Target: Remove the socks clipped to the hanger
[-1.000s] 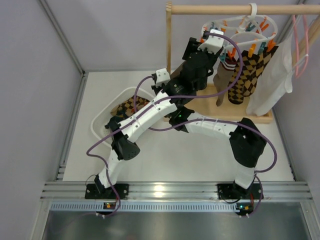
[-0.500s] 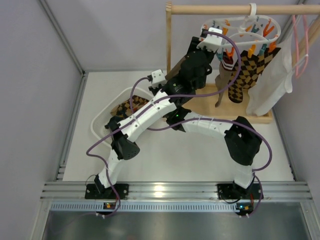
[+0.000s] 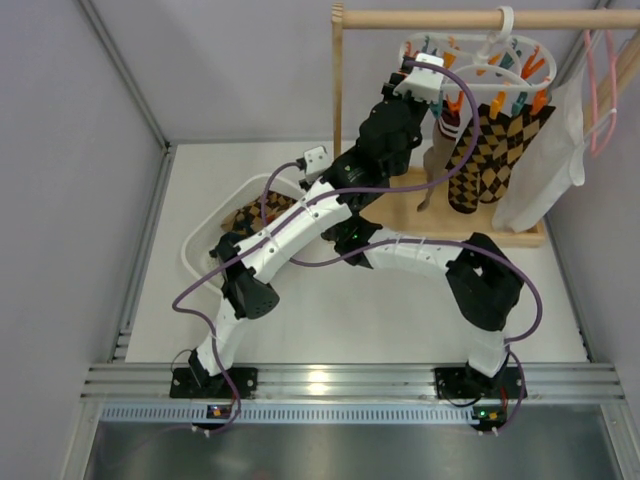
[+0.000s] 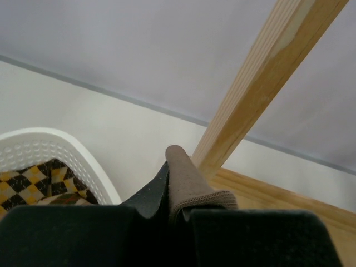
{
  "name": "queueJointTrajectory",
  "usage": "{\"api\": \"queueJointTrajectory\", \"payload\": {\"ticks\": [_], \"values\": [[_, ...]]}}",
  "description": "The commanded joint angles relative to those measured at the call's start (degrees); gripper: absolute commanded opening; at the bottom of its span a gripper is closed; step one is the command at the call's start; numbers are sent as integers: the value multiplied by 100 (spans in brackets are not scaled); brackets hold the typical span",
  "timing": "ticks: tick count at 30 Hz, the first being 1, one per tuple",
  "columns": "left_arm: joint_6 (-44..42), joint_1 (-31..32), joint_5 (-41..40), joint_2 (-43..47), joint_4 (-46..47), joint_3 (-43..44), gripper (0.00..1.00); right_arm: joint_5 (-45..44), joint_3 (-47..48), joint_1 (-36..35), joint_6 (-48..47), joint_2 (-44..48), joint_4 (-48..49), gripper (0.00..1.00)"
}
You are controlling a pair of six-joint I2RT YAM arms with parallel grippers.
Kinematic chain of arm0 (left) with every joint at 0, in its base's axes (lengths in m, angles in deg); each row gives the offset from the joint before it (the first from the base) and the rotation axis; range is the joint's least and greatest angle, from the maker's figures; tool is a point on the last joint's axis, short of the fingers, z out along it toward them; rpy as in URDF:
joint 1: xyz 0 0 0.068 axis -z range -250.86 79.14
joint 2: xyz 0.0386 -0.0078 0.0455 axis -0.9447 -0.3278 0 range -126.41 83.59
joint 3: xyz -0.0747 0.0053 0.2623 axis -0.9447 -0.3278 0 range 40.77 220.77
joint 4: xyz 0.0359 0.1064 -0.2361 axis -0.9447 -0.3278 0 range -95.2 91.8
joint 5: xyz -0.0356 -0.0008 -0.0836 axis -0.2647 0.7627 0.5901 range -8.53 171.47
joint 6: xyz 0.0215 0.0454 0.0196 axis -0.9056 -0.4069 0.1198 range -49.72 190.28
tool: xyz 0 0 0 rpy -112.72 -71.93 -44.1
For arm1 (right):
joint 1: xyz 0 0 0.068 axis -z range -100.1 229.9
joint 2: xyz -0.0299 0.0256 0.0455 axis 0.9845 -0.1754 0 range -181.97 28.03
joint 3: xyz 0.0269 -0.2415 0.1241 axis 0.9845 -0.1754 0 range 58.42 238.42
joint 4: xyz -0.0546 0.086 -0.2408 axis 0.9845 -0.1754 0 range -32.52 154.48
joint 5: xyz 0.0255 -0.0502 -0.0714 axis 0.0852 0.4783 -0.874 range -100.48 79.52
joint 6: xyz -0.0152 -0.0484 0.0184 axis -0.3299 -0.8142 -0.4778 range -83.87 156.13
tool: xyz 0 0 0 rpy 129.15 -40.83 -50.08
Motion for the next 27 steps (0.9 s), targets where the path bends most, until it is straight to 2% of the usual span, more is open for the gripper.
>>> {"api": "queueJointTrajectory", "payload": {"ticks": [1, 2, 4, 5, 6, 9, 14, 18, 21, 27], "values": [[155, -40, 43, 163, 302, -16, 7, -23, -296, -139, 51, 225, 399, 0], [216, -40, 52, 225, 302, -122, 18, 3, -505, -139, 95, 313, 408, 0], [374, -31, 96, 471, 302, -385, 30, 29, -822, -139, 332, 663, 469, 0], [444, -31, 122, 689, 311, -665, 49, 169, -1259, -139, 420, 839, 539, 0], [515, -23, 140, 787, 311, -816, 53, 231, -1498, -148, 621, 998, 670, 0], [796, -23, 254, 1139, 311, -1230, 59, 635, -2430, -174, 990, 1796, 925, 0], [928, -14, 202, 1534, 302, -1555, 66, 1030, -3555, -218, 1483, 2484, 1006, 0], [1104, 56, 228, 2078, 311, -2238, 86, 1539, -4031, -236, 1660, 2861, 786, 0], [1245, 179, 71, 2737, 302, -2750, 97, 1970, -4225, -218, 2002, 3055, 584, 0], [1587, 364, -491, 4486, 171, -4656, 98, 2648, -4111, -218, 2170, 3398, 41, 0]]}}
